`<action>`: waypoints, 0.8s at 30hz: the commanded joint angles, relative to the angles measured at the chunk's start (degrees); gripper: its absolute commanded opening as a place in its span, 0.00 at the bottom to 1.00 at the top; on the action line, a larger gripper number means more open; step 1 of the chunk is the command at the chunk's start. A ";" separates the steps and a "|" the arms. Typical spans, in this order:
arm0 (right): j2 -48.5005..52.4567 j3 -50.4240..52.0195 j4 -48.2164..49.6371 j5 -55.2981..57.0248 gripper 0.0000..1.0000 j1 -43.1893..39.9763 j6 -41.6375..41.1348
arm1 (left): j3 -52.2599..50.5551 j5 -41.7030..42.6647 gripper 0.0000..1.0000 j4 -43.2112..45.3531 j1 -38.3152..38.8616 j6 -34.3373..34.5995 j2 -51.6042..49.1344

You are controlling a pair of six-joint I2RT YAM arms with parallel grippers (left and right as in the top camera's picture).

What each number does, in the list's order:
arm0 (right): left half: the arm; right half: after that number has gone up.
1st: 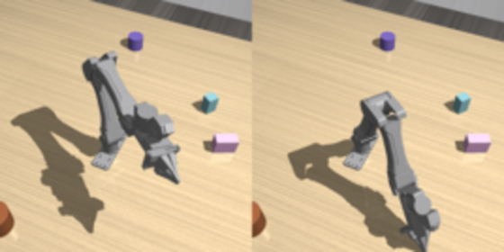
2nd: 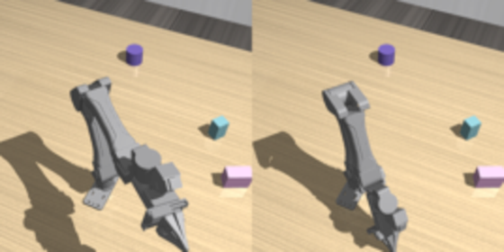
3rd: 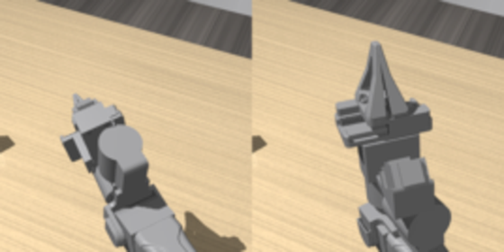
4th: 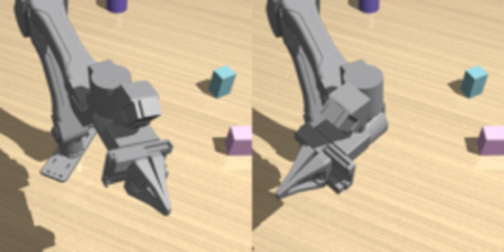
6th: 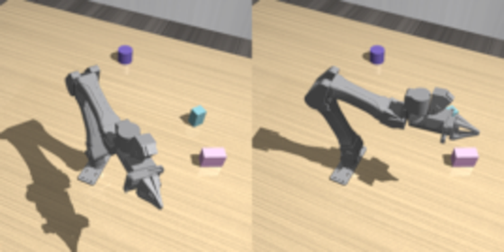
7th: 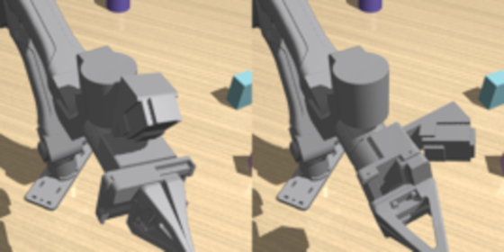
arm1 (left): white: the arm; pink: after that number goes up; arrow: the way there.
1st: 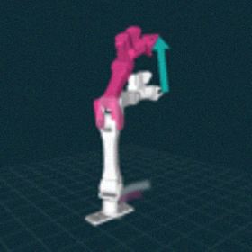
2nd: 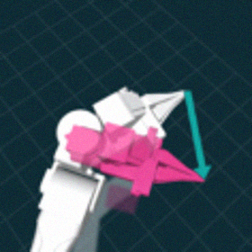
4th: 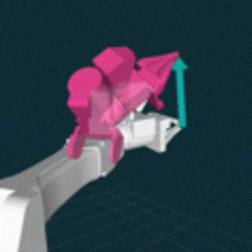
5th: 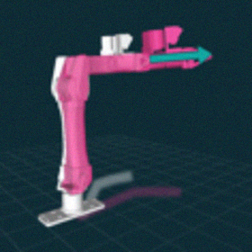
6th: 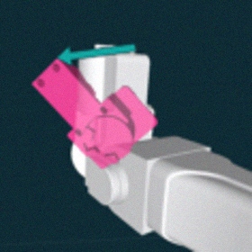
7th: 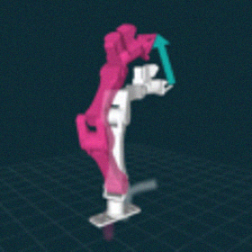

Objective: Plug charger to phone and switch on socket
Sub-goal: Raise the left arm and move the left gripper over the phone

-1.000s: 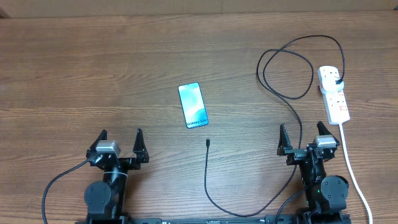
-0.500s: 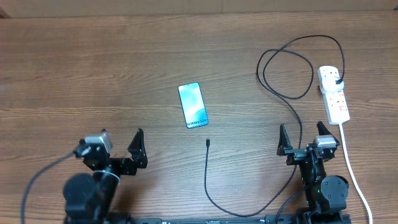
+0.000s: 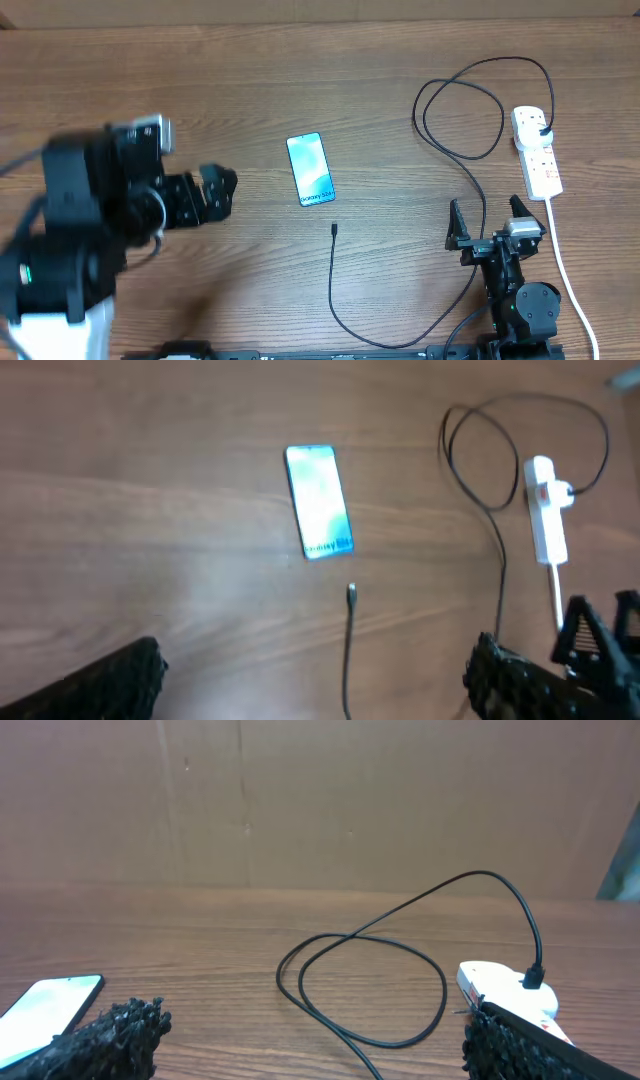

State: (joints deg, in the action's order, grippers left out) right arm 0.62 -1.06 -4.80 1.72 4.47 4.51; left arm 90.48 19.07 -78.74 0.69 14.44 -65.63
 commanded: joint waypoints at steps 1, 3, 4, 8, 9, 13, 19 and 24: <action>-0.46 0.61 0.17 0.09 1.00 -0.37 0.04 | 6.62 2.19 1.00 -4.81 -0.28 -1.53 -6.62; -0.46 0.61 0.17 0.07 1.00 -0.37 0.04 | 7.67 4.00 1.00 -6.99 -0.28 -1.51 -9.97; -0.46 0.61 0.17 0.09 1.00 -0.37 0.07 | 7.61 4.83 1.00 -7.30 -0.28 -1.53 -11.10; -0.46 0.61 0.17 0.09 1.00 -0.37 0.07 | 7.56 3.63 1.00 -6.91 -0.28 -1.57 -16.28; -0.46 0.61 0.17 0.09 1.00 -0.37 0.07 | 7.56 2.91 1.00 -6.84 -0.28 -1.55 -17.77; -0.46 0.61 0.17 0.07 1.00 -0.37 0.07 | 7.50 3.76 0.76 -7.45 -0.24 -1.25 -23.58; -0.46 0.61 0.17 0.09 1.00 -0.37 0.07 | 7.13 4.90 0.04 -8.04 1.70 -1.11 -32.46; -0.46 0.61 0.17 0.09 1.00 -0.37 0.07 | 6.12 4.92 0.04 -7.89 5.27 -0.22 -38.66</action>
State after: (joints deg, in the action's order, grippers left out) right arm 0.62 -1.06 -4.80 1.74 4.47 4.51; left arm 96.79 22.61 -86.43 3.99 14.26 -102.08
